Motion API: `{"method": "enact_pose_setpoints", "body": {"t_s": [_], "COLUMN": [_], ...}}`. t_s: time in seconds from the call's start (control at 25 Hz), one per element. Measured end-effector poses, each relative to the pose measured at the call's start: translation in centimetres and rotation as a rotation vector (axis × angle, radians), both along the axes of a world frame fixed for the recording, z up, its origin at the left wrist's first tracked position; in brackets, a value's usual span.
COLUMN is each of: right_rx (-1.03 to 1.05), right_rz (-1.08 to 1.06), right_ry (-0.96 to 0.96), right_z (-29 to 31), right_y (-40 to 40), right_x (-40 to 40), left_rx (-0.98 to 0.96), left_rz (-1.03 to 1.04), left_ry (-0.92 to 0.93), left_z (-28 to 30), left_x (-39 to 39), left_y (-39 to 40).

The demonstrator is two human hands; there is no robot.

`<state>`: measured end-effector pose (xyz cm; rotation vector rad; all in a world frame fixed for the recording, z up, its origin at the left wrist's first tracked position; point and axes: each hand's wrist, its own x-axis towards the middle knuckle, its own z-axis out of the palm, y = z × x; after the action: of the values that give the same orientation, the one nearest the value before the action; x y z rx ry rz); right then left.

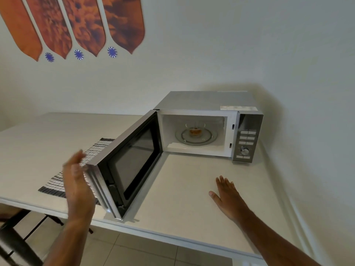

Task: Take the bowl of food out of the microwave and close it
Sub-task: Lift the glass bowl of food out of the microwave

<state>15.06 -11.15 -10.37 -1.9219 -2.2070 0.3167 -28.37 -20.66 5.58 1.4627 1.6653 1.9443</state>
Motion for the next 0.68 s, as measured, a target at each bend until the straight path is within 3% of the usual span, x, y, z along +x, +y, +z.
{"method": "enact_pose_setpoints", "body": {"t_s": [0.12, 0.24, 0.44, 0.68], "right_rx": [0.015, 0.041, 0.076, 0.006], "right_rz": [0.018, 0.036, 0.036, -0.054], "right_ry": [0.08, 0.129, 0.255, 0.543], "right_z": [0.6, 1.6, 3.0, 3.3], "right_y": [0.2, 1.2, 4.6, 10.4], "right_x": [-0.3, -0.9, -1.5, -2.0], "left_rx": [0.24, 0.158, -0.283, -0.563], "left_rz": [0.086, -0.19, -0.464, -0.499], "left_ry": [0.386, 0.515, 0.283, 0.032], "left_z": [5.4, 6.2, -0.5, -5.4], "left_x": [3.7, 9.7, 16.6, 20.3], "left_y": [1.0, 3.0, 10.0, 20.0]}}
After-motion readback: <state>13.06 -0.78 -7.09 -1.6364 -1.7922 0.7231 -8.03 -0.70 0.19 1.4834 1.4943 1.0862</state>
